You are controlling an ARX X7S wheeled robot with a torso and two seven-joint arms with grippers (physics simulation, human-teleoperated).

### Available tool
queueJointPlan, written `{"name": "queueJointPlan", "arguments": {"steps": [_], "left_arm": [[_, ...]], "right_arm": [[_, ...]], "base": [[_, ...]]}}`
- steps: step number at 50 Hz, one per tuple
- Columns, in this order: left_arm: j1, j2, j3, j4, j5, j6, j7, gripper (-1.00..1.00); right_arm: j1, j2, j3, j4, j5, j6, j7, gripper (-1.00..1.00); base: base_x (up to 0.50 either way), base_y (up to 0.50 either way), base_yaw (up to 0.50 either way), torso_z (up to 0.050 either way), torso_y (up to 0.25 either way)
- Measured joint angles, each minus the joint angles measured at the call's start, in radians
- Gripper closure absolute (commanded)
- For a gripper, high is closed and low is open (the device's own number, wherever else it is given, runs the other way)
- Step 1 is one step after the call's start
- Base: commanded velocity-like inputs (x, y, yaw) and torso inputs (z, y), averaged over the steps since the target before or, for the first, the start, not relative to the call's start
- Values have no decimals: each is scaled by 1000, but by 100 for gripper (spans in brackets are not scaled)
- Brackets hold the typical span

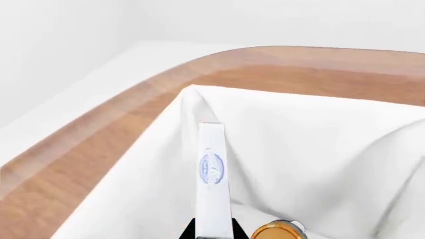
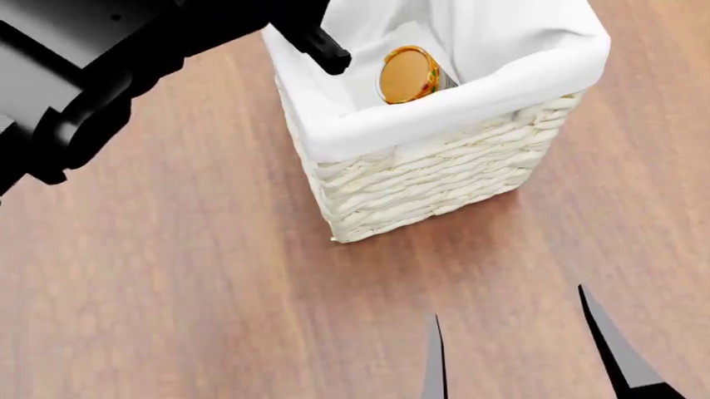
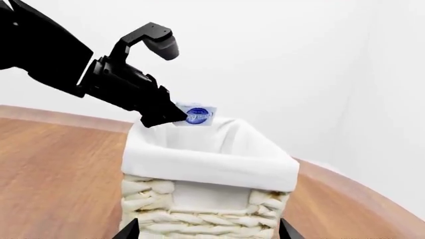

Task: Pick up the alphabet soup and the cream cheese box, and put them in the basket.

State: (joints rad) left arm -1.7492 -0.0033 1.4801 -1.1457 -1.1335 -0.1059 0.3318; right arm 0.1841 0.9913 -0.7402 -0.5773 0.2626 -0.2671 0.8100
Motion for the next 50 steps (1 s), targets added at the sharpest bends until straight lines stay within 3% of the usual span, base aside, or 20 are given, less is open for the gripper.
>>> {"name": "queueJointPlan", "arguments": {"steps": [20, 21, 41, 50], "left_arm": [[-27, 2, 59, 4, -58, 4, 11, 100], [-27, 2, 60, 5, -59, 4, 12, -100], [-41, 3, 43, 12, -85, 9, 10, -100], [-17, -22, 3, 46, -108, 123, -58, -100]], "right_arm": [[-10, 0, 0, 6, -2, -10, 0, -100], [-11, 0, 0, 6, -2, -10, 0, -100], [-19, 1, 3, 5, -5, -16, 2, -100], [-26, 3, 2, -2, -10, -15, 7, -100]], "base": [[0, 0, 0, 1, 1], [0, 0, 0, 0, 0], [0, 0, 0, 0, 0], [0, 0, 0, 0, 0]]}}
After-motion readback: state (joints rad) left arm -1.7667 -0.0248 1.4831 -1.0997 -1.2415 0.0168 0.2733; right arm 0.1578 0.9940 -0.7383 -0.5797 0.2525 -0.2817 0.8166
